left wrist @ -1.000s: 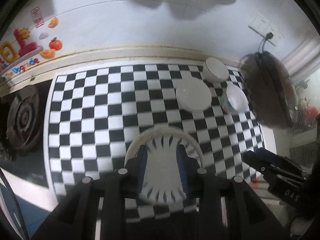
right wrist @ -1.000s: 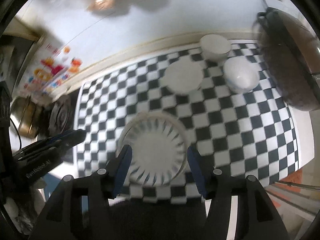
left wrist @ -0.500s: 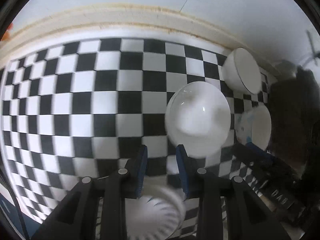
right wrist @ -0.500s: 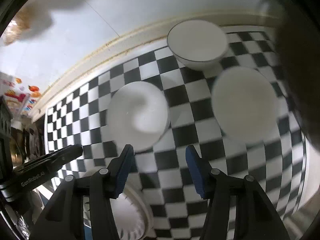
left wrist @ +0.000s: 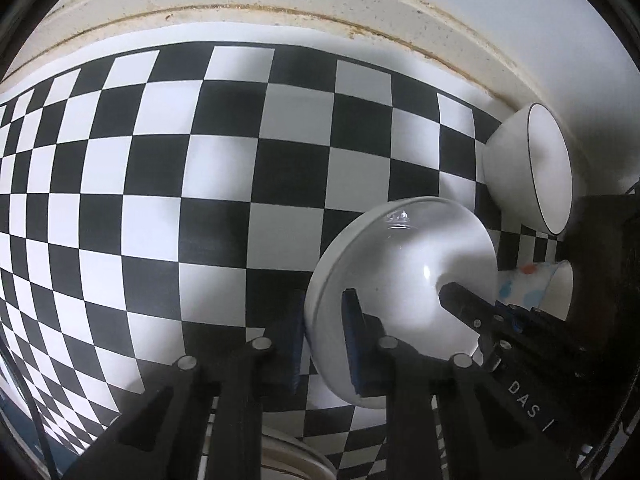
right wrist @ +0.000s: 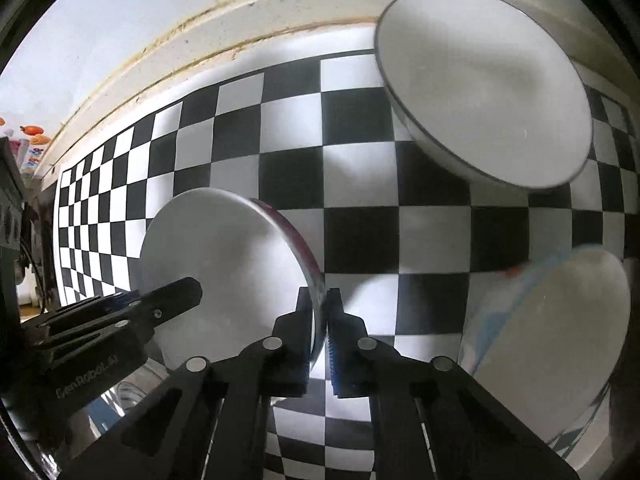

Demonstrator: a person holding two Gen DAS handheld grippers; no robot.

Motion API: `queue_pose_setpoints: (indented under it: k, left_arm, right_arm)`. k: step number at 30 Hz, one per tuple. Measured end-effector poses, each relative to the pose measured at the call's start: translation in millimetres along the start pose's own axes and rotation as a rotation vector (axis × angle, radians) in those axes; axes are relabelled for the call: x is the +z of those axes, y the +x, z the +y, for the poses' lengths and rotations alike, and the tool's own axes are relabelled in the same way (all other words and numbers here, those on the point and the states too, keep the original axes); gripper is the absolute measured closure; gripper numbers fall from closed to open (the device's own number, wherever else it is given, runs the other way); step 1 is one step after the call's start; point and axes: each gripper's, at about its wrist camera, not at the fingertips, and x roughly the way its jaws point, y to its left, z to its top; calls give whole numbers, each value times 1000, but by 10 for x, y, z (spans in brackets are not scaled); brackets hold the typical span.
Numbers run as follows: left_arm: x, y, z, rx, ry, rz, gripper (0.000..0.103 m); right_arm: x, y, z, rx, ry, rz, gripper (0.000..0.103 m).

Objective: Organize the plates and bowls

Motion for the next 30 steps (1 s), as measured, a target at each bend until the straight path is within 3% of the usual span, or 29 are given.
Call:
queue_pose_setpoints:
  k: [6, 14, 20, 24, 30]
  left_arm:
    - [-183, -78, -126, 15, 22, -1, 87]
    - [-515, -393, -390, 18, 91, -55, 87]
    - [-934, -586, -566, -29, 156, -62, 87]
    - [-1126, -602, -572, -51, 191, -34, 87]
    - [-1520, -384, -638, -42, 226, 22, 87]
  right_arm:
    - [-4, -6, -19, 12, -10, 2, 95]
    - [-247, -367, 19, 19, -36, -48, 95]
    - [-660, -736, -53, 18, -36, -101, 95]
    - [-1155, -912, -132, 8, -23, -114, 95]
    - [-1715, -840, -476, 40, 35, -91, 95]
